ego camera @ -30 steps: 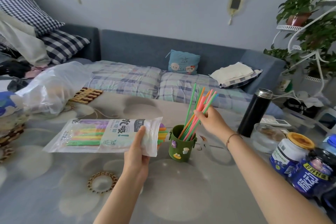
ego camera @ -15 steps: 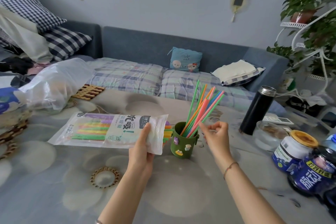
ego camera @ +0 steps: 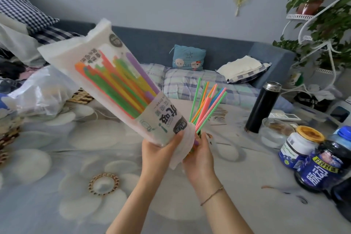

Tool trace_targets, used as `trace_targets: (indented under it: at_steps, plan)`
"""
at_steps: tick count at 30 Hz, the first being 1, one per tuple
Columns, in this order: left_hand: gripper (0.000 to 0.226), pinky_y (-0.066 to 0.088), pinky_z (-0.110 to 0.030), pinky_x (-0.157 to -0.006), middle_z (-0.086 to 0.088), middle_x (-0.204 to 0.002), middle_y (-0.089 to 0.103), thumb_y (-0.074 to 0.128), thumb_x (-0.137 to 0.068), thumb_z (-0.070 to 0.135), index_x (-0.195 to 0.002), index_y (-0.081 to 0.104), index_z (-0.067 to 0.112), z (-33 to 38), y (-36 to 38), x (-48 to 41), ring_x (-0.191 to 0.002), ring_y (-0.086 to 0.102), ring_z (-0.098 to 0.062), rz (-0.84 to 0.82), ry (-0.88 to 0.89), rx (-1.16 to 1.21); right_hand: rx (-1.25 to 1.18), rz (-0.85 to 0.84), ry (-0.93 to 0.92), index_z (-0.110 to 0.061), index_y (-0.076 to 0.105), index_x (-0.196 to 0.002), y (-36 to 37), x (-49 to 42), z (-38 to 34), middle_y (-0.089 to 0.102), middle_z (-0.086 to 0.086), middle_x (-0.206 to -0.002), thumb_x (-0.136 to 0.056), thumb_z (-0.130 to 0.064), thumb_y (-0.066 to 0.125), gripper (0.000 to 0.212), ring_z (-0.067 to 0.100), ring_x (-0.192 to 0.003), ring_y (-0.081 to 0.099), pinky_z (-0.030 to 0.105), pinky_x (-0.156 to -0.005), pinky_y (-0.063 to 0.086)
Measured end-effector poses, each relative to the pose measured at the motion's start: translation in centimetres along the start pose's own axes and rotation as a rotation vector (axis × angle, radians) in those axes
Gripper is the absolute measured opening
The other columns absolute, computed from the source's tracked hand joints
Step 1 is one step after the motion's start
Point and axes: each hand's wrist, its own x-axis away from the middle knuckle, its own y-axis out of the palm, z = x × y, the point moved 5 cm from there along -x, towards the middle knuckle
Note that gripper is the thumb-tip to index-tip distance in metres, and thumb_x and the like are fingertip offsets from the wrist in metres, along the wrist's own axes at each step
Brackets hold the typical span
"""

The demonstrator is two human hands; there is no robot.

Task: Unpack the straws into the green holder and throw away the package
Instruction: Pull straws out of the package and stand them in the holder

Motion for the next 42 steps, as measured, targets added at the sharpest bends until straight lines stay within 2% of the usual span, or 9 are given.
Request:
trace_targets:
  at_steps: [7,10,14,20,24,30,34,38,42]
  plan:
    - [0.019,0.056,-0.021,-0.073,0.007,-0.089,0.077,0.079,-0.076,0.016,-0.094,0.072,0.019,-0.4,-1.0,-0.3,-0.086,0.071,-0.005,0.114,-0.09,0.112,0.486,0.058,-0.315,-0.018,0.064,-0.089,-0.2,0.1,-0.9,0.069,0.001,-0.084,-0.1,-0.025,0.037,0.029,0.01,-0.072,0.064,0.024,-0.063,0.048]
    - [0.026,0.053,-0.037,-0.093,0.002,-0.105,0.076,0.076,-0.08,0.018,-0.105,0.07,0.019,-0.9,-1.3,-0.4,-0.101,0.07,-0.014,0.097,-0.19,0.226,0.61,-0.008,-0.406,-0.016,0.059,-0.087,0.5,0.8,-2.0,0.065,-0.004,-0.077,-0.098,-0.026,0.042,0.022,0.001,-0.063,0.061,0.016,-0.055,0.048]
    - [0.042,0.049,-0.045,-0.1,-0.003,-0.115,0.073,0.075,-0.08,0.024,-0.12,0.067,0.014,-1.6,-1.8,-0.7,-0.11,0.067,-0.02,0.059,-0.292,0.319,0.758,-0.074,-0.438,-0.015,0.059,-0.081,0.8,0.8,-3.1,0.053,0.004,-0.07,-0.093,-0.023,0.054,0.015,0.012,-0.054,0.046,0.019,-0.042,0.035]
    - [0.044,0.058,-0.033,-0.074,-0.005,-0.126,0.068,0.06,-0.09,0.033,-0.129,0.061,0.013,-1.8,-2.3,-1.5,-0.117,0.063,-0.021,-0.012,-0.432,0.491,0.804,-0.053,-0.57,-0.015,0.057,-0.072,0.3,1.1,-6.0,0.049,0.006,-0.06,-0.091,-0.019,0.058,0.019,0.013,-0.051,0.04,0.017,-0.042,0.035]
    - [0.03,0.058,-0.027,-0.059,-0.012,-0.121,0.068,0.054,-0.095,0.022,-0.121,0.062,0.01,-1.7,-2.5,-1.6,-0.1,0.066,-0.022,0.02,-0.449,0.585,0.655,0.088,-0.634,-0.018,0.058,-0.07,-0.3,1.8,-7.5,0.05,-0.011,-0.049,-0.087,-0.027,0.063,0.02,0.004,-0.045,0.043,0.014,-0.044,0.034]
    - [0.046,0.058,-0.03,-0.062,-0.018,-0.13,0.063,0.061,-0.09,0.022,-0.133,0.056,0.006,-2.7,-1.7,-1.0,-0.103,0.066,-0.026,0.028,-0.493,0.551,0.495,0.04,-0.336,-0.018,0.062,-0.077,0.3,1.2,-4.1,0.045,-0.008,-0.048,-0.08,-0.032,0.07,0.016,0.008,-0.044,0.039,0.023,-0.047,0.03]
    - [0.048,0.059,-0.03,-0.065,-0.017,-0.131,0.063,0.061,-0.09,0.024,-0.134,0.055,0.007,-3.0,-1.6,-1.1,-0.108,0.065,-0.027,0.028,-0.479,0.549,0.538,0.11,-0.42,-0.018,0.064,-0.073,0.5,1.5,-4.3,0.053,-0.01,-0.05,-0.089,-0.031,0.059,0.022,0.005,-0.044,0.046,0.016,-0.043,0.036]
    - [0.044,0.054,-0.037,-0.085,-0.018,-0.132,0.062,0.055,-0.094,0.022,-0.135,0.053,0.005,-2.8,-2.0,-1.8,-0.105,0.064,-0.025,0.031,-0.471,0.618,0.366,0.143,-0.531,-0.008,0.058,-0.091,0.1,1.9,-6.3,0.049,-0.01,-0.05,-0.092,-0.032,0.053,0.025,0.0,-0.042,0.046,0.011,-0.039,0.035]
    - [0.042,0.049,-0.043,-0.098,-0.017,-0.127,0.065,0.057,-0.093,0.02,-0.131,0.056,0.002,-3.2,-1.5,-1.6,-0.104,0.064,-0.026,0.002,-0.507,0.613,0.599,0.104,-0.472,-0.016,0.063,-0.082,0.3,1.3,-5.7,0.047,-0.008,-0.05,-0.089,-0.039,0.057,0.025,0.003,-0.043,0.041,0.014,-0.041,0.032]
